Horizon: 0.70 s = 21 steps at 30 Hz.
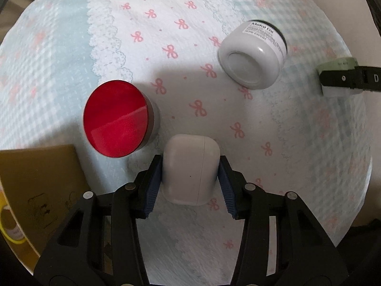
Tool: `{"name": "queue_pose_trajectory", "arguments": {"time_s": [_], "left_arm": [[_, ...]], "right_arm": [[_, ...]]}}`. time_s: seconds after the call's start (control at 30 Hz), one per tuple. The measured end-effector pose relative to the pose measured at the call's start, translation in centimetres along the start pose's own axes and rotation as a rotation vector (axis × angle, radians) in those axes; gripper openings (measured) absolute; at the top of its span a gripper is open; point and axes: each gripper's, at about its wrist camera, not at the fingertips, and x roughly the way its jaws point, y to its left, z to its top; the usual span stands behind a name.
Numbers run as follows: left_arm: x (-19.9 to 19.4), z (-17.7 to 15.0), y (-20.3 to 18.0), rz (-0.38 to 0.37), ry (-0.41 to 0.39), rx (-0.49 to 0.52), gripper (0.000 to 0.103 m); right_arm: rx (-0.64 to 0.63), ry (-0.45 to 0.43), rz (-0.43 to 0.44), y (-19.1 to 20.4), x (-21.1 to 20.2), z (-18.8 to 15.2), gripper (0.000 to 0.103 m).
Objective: Organize rigid objects
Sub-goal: 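Grasp the small white case with the left tool while the right tool grasps the green-lidded jar, then carry the white case and green-lidded jar over the cardboard box with both tools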
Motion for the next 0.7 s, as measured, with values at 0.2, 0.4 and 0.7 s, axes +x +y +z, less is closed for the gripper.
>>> {"name": "queue_pose_trajectory", "arguments": {"time_s": [0.2,0.4,0.7], "left_arm": [[-3.8,0.2,0.0,-0.012,-0.035,0.003,0.043],[-9.6,0.6,-1.2,-0.021,-0.109,-0.008,0.043],[-19.0,-1.2,-3.6,-0.053,-0.264,-0.049,0.043]], "right_arm": [[0.016,-0.038,0.004,-0.6,-3.3,-0.7,0.066],[0.025,-0.111,-0.008,-0.3,-8.8,-2.2,0.067],[-0.020,-0.227,-0.002,1.7,-17.4,-5.9,0.066]]}}
